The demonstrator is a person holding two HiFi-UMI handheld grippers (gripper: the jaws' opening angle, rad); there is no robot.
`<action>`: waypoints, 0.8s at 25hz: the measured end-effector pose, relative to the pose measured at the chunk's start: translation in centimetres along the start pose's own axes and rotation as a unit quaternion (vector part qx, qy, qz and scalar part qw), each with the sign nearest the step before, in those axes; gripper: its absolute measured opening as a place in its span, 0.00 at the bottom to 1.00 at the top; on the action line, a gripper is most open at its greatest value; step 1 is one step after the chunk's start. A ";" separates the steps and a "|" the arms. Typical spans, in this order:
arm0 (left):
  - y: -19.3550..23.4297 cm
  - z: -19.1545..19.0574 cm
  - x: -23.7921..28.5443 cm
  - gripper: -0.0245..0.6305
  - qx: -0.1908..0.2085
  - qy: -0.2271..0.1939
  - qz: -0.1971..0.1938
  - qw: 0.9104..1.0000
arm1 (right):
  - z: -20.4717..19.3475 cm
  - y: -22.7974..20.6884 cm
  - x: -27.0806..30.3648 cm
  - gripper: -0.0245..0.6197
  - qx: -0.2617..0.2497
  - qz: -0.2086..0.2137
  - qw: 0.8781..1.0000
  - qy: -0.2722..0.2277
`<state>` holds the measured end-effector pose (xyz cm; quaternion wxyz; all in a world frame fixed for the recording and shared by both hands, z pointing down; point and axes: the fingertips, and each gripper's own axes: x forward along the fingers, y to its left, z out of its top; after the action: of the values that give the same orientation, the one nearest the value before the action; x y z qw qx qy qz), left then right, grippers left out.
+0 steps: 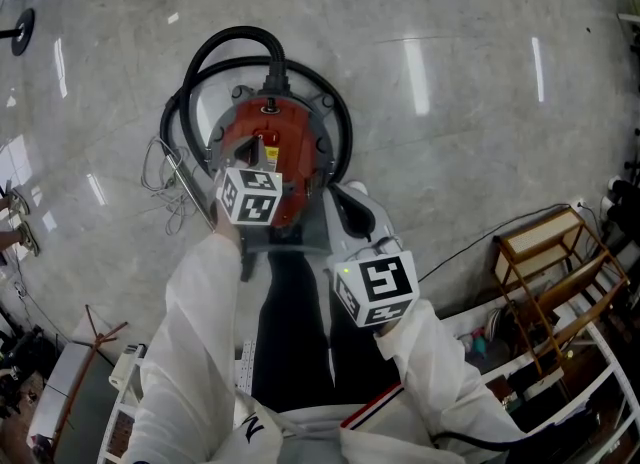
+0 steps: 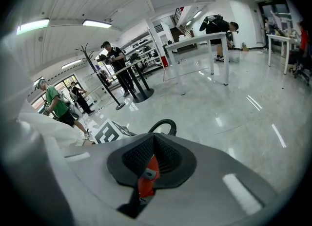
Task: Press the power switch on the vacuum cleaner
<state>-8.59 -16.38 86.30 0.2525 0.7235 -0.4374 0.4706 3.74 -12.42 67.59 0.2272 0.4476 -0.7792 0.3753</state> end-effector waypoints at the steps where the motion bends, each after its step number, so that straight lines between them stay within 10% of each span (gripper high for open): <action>1: 0.0 0.0 0.0 0.04 -0.002 0.000 0.000 1.000 | -0.1 0.0 0.0 0.04 0.001 0.000 1.000 0.001; 20: 0.2 -0.4 0.4 0.04 -0.006 0.016 0.002 1.000 | -0.2 -0.2 0.1 0.04 0.005 -0.001 1.000 0.003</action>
<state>-8.89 -16.30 86.83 0.2631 0.7133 -0.4374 0.4803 3.84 -12.38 67.80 0.2277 0.4481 -0.7763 0.3804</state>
